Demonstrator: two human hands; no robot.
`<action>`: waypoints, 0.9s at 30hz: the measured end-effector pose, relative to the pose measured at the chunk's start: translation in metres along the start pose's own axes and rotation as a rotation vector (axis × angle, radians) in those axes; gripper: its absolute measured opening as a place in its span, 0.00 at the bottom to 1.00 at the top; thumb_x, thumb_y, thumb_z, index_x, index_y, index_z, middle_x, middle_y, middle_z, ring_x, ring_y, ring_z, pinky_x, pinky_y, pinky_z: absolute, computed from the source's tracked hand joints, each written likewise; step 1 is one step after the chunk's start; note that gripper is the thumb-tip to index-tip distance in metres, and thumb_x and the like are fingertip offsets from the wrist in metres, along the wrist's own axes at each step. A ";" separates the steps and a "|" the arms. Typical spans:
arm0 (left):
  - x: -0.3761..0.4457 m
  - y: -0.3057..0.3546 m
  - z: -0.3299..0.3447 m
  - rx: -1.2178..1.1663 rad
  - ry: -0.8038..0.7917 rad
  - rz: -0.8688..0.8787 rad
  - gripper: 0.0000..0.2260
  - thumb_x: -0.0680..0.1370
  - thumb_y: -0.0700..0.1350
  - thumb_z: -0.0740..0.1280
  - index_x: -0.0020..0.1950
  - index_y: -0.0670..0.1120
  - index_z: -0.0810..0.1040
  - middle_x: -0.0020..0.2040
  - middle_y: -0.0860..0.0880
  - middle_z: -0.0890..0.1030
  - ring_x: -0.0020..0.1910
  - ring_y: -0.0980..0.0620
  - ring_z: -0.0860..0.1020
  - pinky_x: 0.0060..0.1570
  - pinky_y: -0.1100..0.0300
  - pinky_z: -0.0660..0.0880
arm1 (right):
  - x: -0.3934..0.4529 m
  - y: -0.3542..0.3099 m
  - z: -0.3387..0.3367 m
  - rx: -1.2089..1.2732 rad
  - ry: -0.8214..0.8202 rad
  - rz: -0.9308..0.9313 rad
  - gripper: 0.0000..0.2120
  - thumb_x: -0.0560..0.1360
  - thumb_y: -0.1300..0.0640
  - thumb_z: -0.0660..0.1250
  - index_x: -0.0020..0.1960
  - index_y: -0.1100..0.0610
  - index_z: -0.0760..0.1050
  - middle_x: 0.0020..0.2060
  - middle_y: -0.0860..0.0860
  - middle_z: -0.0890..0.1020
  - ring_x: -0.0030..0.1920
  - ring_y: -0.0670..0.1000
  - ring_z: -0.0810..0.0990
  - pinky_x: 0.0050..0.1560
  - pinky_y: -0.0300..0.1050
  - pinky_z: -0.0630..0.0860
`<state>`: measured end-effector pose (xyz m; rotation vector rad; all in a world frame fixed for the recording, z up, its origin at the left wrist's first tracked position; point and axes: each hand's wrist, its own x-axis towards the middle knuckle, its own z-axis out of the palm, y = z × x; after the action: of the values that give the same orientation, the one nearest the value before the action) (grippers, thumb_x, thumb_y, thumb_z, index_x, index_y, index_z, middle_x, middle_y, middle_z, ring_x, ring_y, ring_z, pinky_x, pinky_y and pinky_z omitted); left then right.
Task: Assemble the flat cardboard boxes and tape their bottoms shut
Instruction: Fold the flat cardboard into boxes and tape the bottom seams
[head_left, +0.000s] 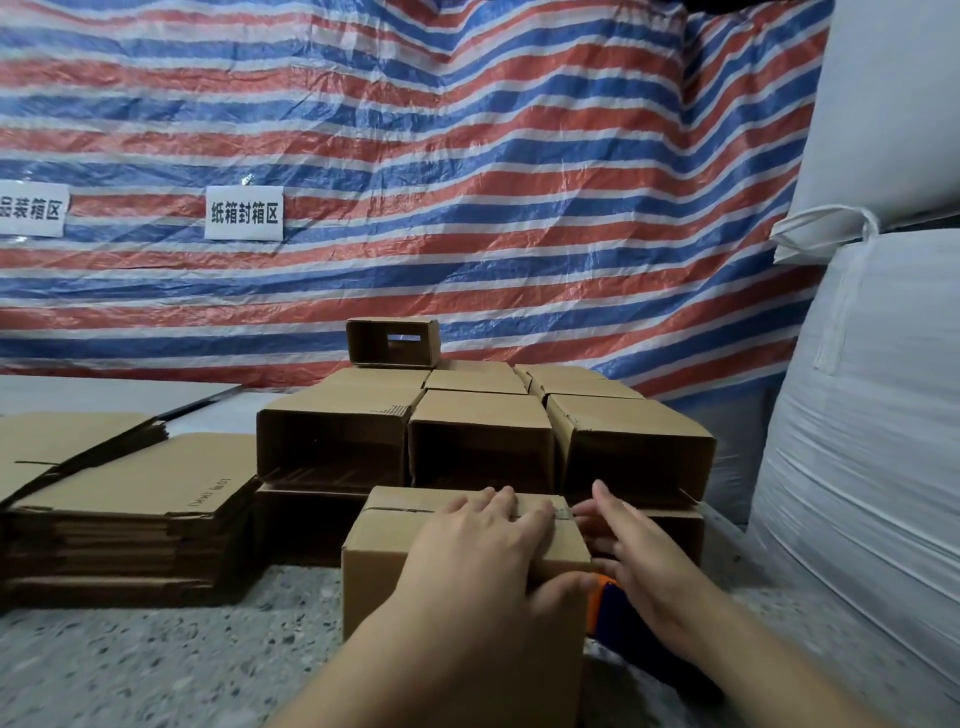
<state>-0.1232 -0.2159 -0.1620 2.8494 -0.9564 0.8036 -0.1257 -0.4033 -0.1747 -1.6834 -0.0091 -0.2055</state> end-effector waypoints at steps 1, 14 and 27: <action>0.000 0.001 0.000 0.002 -0.006 -0.003 0.41 0.71 0.77 0.38 0.77 0.57 0.57 0.76 0.47 0.66 0.76 0.47 0.63 0.73 0.51 0.57 | 0.000 -0.001 0.004 0.002 0.014 -0.012 0.30 0.75 0.35 0.55 0.66 0.54 0.74 0.63 0.54 0.78 0.66 0.54 0.76 0.72 0.59 0.69; -0.002 0.003 -0.004 0.011 -0.023 -0.011 0.38 0.73 0.75 0.42 0.78 0.56 0.58 0.77 0.48 0.65 0.76 0.46 0.61 0.74 0.51 0.56 | 0.000 0.015 0.039 0.271 -0.119 0.145 0.32 0.67 0.27 0.55 0.66 0.38 0.73 0.57 0.45 0.83 0.52 0.48 0.81 0.40 0.41 0.80; -0.002 0.002 -0.010 -0.039 -0.029 -0.024 0.35 0.79 0.68 0.42 0.81 0.49 0.45 0.80 0.45 0.56 0.79 0.49 0.55 0.75 0.55 0.51 | -0.007 -0.020 0.029 0.024 -0.104 -0.209 0.36 0.72 0.29 0.46 0.78 0.40 0.59 0.77 0.39 0.62 0.75 0.39 0.59 0.75 0.44 0.54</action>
<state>-0.1301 -0.2151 -0.1546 2.8411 -0.9285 0.7358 -0.1311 -0.3712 -0.1590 -1.6672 -0.2652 -0.2737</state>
